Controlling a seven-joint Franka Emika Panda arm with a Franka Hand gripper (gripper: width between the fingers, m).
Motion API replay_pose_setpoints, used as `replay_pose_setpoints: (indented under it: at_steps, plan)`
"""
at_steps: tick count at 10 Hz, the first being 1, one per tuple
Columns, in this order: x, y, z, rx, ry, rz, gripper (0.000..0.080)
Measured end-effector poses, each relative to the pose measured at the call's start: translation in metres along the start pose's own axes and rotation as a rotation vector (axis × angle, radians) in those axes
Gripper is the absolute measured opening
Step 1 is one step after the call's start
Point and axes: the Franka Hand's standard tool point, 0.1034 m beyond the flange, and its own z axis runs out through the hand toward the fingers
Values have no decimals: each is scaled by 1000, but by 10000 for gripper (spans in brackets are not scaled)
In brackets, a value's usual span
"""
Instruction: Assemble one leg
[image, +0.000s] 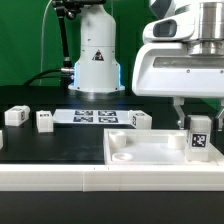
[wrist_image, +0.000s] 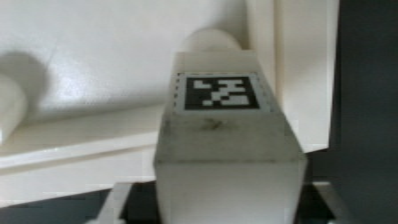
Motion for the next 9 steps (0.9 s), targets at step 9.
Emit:
replay_pose_setpoints:
  at_steps: [9]
  plan:
    - [4, 21, 1, -55, 53, 504, 398]
